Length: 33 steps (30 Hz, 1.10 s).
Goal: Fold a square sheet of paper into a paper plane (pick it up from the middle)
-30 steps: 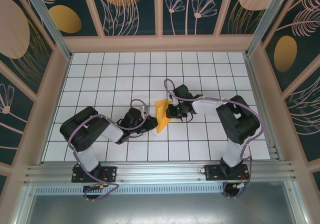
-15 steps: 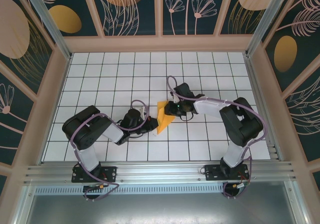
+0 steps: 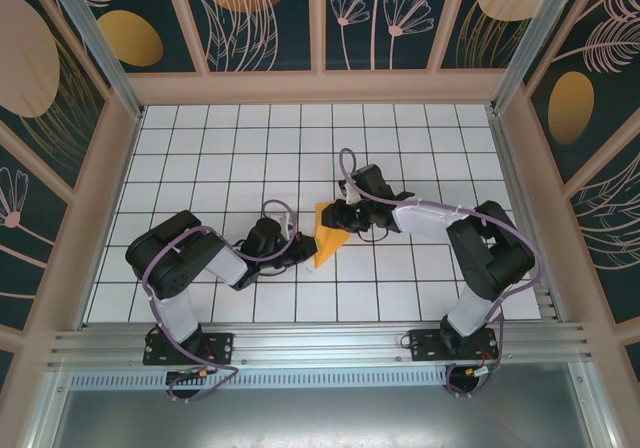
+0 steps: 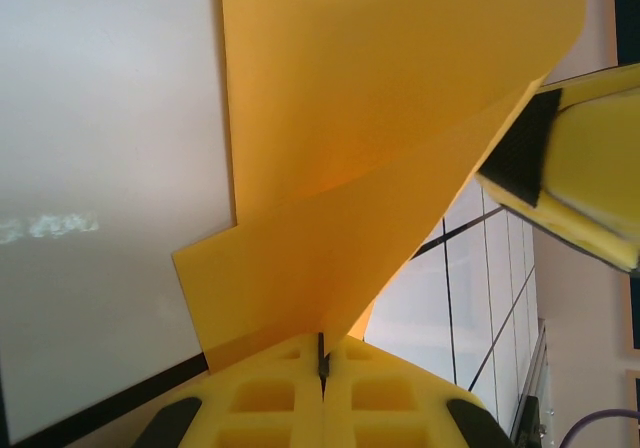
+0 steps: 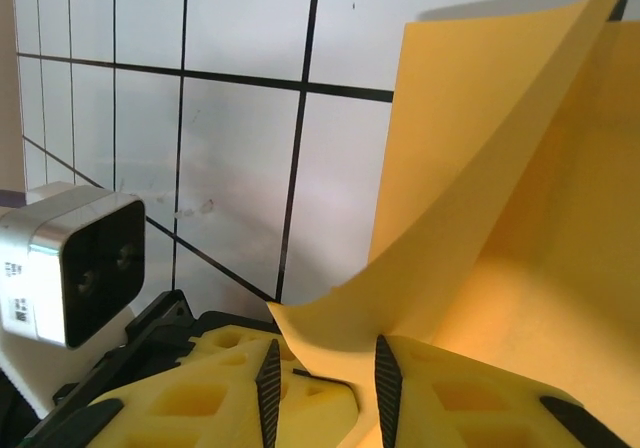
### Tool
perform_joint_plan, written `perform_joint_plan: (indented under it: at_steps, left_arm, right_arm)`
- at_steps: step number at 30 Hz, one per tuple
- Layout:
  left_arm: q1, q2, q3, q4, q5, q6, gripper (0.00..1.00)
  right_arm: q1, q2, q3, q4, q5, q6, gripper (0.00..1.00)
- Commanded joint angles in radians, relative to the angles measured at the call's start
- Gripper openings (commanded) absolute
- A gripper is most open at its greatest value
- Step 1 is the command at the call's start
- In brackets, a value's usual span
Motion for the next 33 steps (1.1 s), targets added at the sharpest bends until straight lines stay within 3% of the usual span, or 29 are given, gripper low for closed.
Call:
perform_joint_plan:
  at_steps: [1, 9, 23, 29, 33]
  left_arm:
    - [-0.002, 0.019, 0.001, -0.012, 0.016, 0.006, 0.06]
    - [-0.002, 0.017, 0.001, -0.022, 0.006, -0.001, 0.10]
    - [-0.003, -0.019, 0.018, -0.040, -0.016, -0.003, 0.26]
    - [-0.001, -0.024, 0.042, -0.085, -0.040, 0.009, 0.24]
    - [0.004, -0.020, 0.049, -0.100, -0.049, 0.004, 0.16]
  right_arm:
    - [0.010, 0.043, 0.013, 0.023, -0.027, 0.022, 0.36]
    - [0.023, 0.092, 0.059, -0.039, 0.054, 0.010, 0.36]
    - [0.025, 0.114, 0.073, -0.076, 0.090, 0.004, 0.35]
    - [0.025, 0.114, 0.075, -0.072, 0.087, 0.001, 0.35]
    - [0.025, 0.116, 0.076, -0.072, 0.086, 0.001, 0.35]
